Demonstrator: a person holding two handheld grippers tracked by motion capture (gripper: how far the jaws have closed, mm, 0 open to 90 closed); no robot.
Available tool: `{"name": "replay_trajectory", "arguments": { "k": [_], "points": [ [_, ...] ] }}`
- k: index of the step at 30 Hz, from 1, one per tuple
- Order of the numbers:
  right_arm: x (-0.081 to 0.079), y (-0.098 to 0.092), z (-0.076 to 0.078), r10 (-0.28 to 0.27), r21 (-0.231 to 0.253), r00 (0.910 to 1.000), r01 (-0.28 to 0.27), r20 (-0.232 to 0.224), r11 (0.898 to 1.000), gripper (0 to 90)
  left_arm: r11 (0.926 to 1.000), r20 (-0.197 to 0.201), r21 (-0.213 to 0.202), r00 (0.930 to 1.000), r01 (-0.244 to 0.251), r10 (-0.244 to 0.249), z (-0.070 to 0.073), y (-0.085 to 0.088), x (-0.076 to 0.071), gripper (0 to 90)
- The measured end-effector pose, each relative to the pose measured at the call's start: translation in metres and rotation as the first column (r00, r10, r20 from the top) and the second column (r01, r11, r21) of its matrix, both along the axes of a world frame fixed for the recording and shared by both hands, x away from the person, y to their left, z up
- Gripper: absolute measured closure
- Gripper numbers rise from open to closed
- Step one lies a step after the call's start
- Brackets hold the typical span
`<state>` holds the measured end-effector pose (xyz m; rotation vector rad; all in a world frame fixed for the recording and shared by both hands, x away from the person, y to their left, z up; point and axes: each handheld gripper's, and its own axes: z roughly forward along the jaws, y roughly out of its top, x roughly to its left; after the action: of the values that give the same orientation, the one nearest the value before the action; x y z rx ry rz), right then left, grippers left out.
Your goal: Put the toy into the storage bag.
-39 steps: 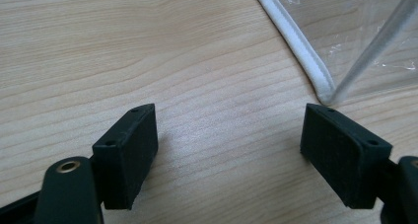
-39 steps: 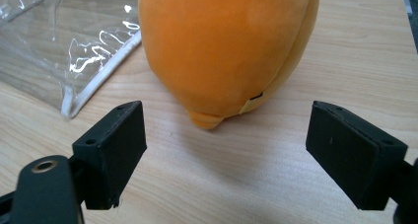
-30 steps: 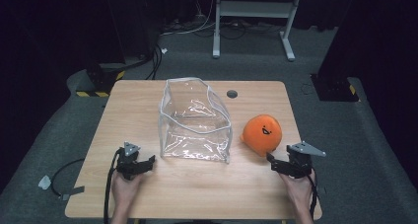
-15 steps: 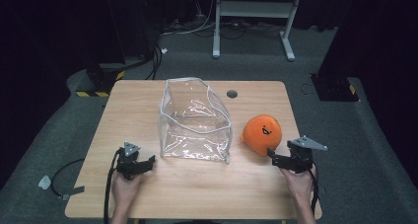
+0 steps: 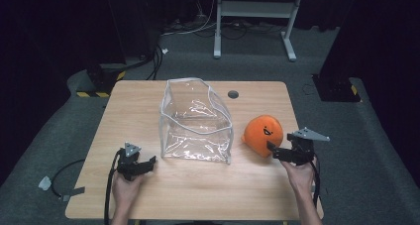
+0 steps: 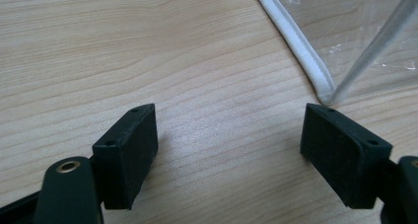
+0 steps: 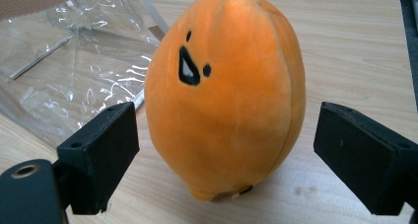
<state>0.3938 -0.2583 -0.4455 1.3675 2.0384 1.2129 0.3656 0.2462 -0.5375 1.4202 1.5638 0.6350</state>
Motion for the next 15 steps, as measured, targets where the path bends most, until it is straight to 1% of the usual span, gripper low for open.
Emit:
{"name": "replay_trajectory", "arguments": {
  "k": [6, 11, 15],
  "points": [
    [0.008, 0.0, 0.001, -0.001, 0.001, 1.0, 0.001, -0.009, 1.0, 9.3, 1.0, 0.0, 0.001, 1.0, 0.0, 0.0, 0.0, 0.0, 0.0, 22.1],
    [0.013, 0.0, 0.002, 0.006, 0.0, 1.0, -0.006, -0.007, 1.0, 9.3, 1.0, 0.0, 0.001, 1.0, 0.0, 0.0, 0.0, 0.0, 0.0, 22.1],
    [0.016, -0.001, 0.003, 0.003, 0.01, 0.9999, -0.003, -0.012, 1.0, 9.3, 1.0, 0.0, 0.001, 1.0, 0.0, 0.0, 0.0, 0.0, 0.0, 22.1]
  ]
}}
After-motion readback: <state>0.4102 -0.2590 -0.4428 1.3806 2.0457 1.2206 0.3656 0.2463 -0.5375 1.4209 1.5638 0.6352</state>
